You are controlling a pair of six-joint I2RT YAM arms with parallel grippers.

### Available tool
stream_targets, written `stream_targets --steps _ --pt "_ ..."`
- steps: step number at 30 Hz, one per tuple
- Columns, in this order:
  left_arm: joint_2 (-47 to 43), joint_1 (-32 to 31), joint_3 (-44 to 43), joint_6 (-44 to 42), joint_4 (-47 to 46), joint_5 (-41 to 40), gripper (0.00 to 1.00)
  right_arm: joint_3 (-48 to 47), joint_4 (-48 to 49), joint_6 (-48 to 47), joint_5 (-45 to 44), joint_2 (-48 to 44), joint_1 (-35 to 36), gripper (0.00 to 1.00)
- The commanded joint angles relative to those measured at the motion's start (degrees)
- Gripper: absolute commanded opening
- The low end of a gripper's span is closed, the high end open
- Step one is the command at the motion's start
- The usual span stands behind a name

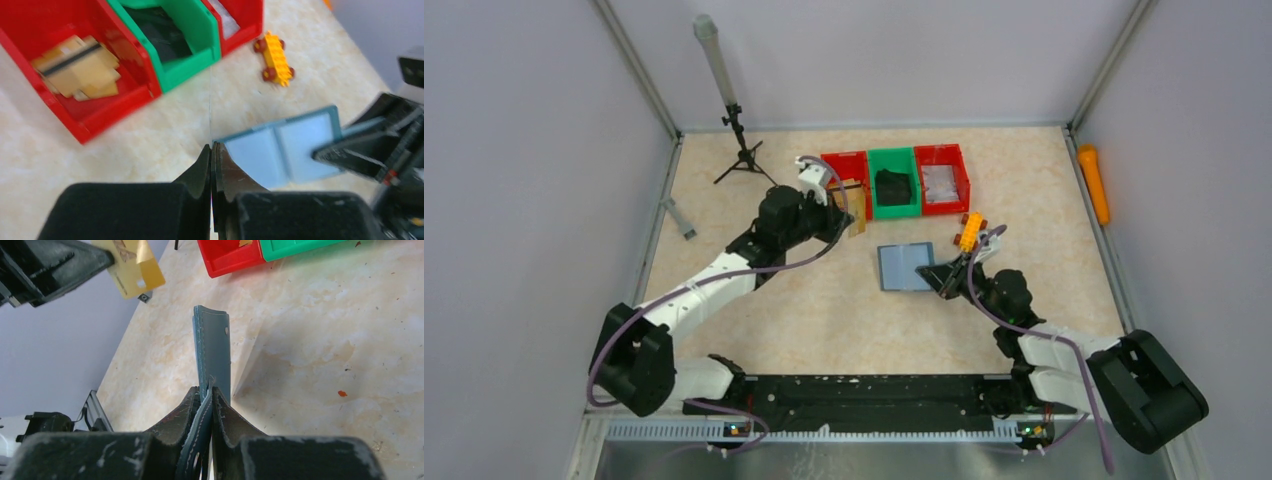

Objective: Take the credit cards out of the card holder
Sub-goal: Place the credit card in the storage box.

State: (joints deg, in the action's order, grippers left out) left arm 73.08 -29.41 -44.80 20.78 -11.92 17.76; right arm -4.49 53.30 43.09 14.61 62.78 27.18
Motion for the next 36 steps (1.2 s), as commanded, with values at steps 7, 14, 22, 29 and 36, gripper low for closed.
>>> stream_targets --steps 7,14,22,29,36 --pt "13.96 -4.71 -21.72 -33.59 19.48 -27.5 0.0 1.04 4.27 -0.63 -1.84 -0.75 -0.64 0.0" --pt "21.82 -5.72 -28.9 -51.99 18.86 -33.2 0.0 1.26 4.18 -0.62 -2.55 -1.08 -0.63 0.0" --pt "27.78 -6.17 -33.56 -64.02 16.19 -31.07 0.0 1.38 4.91 -0.54 -2.81 0.31 -0.64 0.0" --pt "34.54 -6.18 -38.0 -72.24 15.53 -32.52 0.0 1.51 6.44 -0.26 -2.63 1.83 -0.64 0.0" --pt "42.12 -5.59 -44.11 -73.91 17.6 -32.24 0.0 1.67 6.69 0.24 -3.52 1.89 -0.63 0.0"
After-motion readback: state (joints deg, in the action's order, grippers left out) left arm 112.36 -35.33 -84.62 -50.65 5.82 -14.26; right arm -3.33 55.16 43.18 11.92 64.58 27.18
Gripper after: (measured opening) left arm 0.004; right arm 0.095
